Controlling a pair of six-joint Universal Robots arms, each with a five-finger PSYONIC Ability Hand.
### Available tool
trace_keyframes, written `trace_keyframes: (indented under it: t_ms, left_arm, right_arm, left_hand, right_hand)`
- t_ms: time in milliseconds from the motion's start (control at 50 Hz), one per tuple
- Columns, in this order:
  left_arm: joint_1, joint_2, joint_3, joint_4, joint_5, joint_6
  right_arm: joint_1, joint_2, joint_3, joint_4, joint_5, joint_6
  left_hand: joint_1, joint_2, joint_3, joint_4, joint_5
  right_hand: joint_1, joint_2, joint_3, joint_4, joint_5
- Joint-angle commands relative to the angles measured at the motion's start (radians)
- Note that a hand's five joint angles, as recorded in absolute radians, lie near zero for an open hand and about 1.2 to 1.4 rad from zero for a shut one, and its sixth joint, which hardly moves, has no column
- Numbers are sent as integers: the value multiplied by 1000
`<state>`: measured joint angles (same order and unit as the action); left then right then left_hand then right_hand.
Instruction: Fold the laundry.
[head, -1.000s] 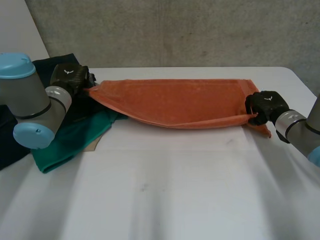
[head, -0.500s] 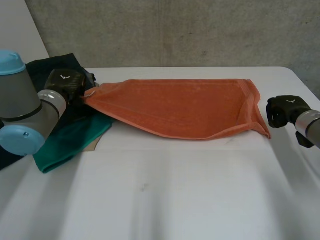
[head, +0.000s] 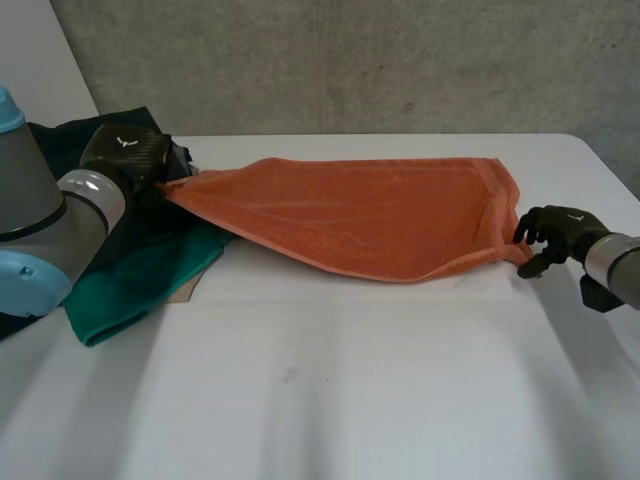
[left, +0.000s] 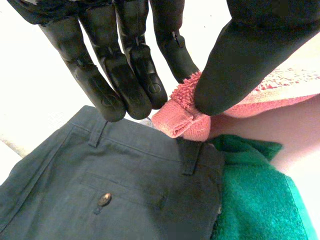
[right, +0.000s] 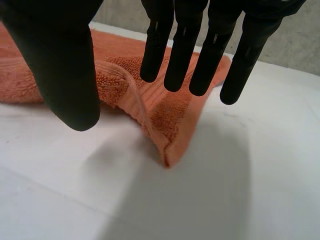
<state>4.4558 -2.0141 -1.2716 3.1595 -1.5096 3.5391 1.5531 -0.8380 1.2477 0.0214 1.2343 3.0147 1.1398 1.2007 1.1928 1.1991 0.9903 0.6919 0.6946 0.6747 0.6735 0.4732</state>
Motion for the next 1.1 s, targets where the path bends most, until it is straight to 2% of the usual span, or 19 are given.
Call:
trace_keyframes:
  t_ms: [20,80,100,120,200,300,380,400,460,480,560,580,700,760,900,1020,1100]
  left_arm:
    - [-9,0,31,-19,-12,-25]
    - [-10,2,41,-29,-17,-40]
    - [-10,3,46,-32,-20,-48]
    - [-10,3,47,-35,-21,-52]
    - [-10,3,40,-50,-29,-57]
    - [-9,6,18,-111,-40,-36]
    - [-10,31,-26,-245,-47,46]
    - [-12,41,-52,-318,-52,96]
    - [-13,45,-97,-426,-67,182]
    - [-15,48,-135,-488,-76,236]
    - [-24,49,-233,-578,-87,337]
    - [-29,51,-247,-576,-89,351]
    - [-90,74,-273,-538,-115,362]
    - [-110,69,-240,-512,-142,348]
    - [-121,-24,-28,-441,-179,301]
    - [-124,-167,222,-434,-179,226]
    - [-138,-253,375,-431,-190,187]
  right_arm:
    - [47,95,-94,-20,62,33]
    - [61,138,-139,-28,102,29]
    - [61,149,-154,-31,126,33]
    - [59,151,-159,-34,137,33]
    - [56,114,-110,-55,166,26]
    - [15,-36,-2,-120,111,-86]
    - [-37,-147,91,-34,64,-307]
    - [-69,-191,128,38,56,-421]
    - [-122,-253,183,170,59,-630]
    - [-158,-286,224,268,66,-765]
    - [-231,-354,314,446,73,-1037]
    - [-229,-365,328,443,74,-1051]
    - [-194,-383,360,374,77,-1028]
    - [-189,-349,322,330,73,-1011]
    - [-150,-261,176,226,80,-861]
    - [-127,-152,58,125,85,-720]
    - [-107,-107,21,57,86,-680]
  left_hand:
    - [256,196,203,197,231]
    - [256,196,203,197,231]
    - [256,196,203,197,231]
    - [256,196,203,197,231]
    - [256,196,203,197,231]
    - [256,196,203,197,231]
    - [256,196,203,197,231]
    - [256,196,203,197,231]
    - [256,196,203,197,231]
    - [256,196,203,197,231]
    - [256,196,203,197,231]
    - [256,196,203,197,231]
    - [256,196,203,197,231]
    - [256,196,203,197,231]
    - [256,196,203,197,231]
    - [256,196,203,197,231]
    - [256,196,203,197,231]
  right_hand:
    - [55,52,72,73,99]
    - [157,154,174,176,201]
    - [498,495,515,516,542]
    - [702,700,720,721,746]
    - [704,702,722,723,748]
    - [704,702,722,723,748]
    - [704,702,722,723,748]
    - [704,702,722,723,748]
    - [704,702,722,723,748]
    - [704,702,722,723,748]
    - [704,702,722,723,748]
    - [704,702,722,723,748]
    - [704,702,722,723,748]
    - [704,702,722,723,748]
    - [704,702,722,723,748]
    - [704,702,722,723,748]
    - [704,702,722,723,748]
